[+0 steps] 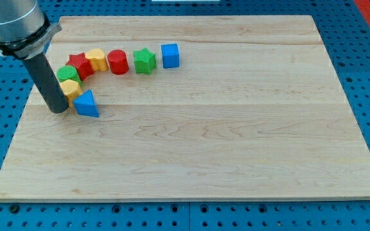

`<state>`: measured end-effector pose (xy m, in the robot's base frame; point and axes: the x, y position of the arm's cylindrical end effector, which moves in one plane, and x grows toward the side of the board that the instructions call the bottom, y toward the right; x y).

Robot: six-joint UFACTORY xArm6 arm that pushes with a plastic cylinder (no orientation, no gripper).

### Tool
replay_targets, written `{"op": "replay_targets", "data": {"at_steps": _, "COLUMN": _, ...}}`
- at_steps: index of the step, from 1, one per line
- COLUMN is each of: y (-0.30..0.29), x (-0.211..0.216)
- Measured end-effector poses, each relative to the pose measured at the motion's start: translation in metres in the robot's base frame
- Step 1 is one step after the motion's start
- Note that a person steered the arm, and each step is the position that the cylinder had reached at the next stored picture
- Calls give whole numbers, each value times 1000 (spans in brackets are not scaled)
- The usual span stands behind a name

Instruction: Push the blue cube right to the blue triangle

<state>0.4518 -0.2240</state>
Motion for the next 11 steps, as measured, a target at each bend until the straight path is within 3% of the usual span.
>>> {"op": "replay_targets", "data": {"at_steps": 2, "y": -10, "x": 44}}
{"op": "replay_targets", "data": {"at_steps": 3, "y": 17, "x": 50}}
{"op": "replay_targets", "data": {"at_steps": 4, "y": 100, "x": 65}}
{"op": "replay_targets", "data": {"at_steps": 6, "y": 278, "x": -83}}
{"op": "replay_targets", "data": {"at_steps": 7, "y": 284, "x": -157}}
{"op": "replay_targets", "data": {"at_steps": 8, "y": 231, "x": -188}}
{"op": "replay_targets", "data": {"at_steps": 9, "y": 195, "x": -176}}
{"op": "replay_targets", "data": {"at_steps": 11, "y": 178, "x": -117}}
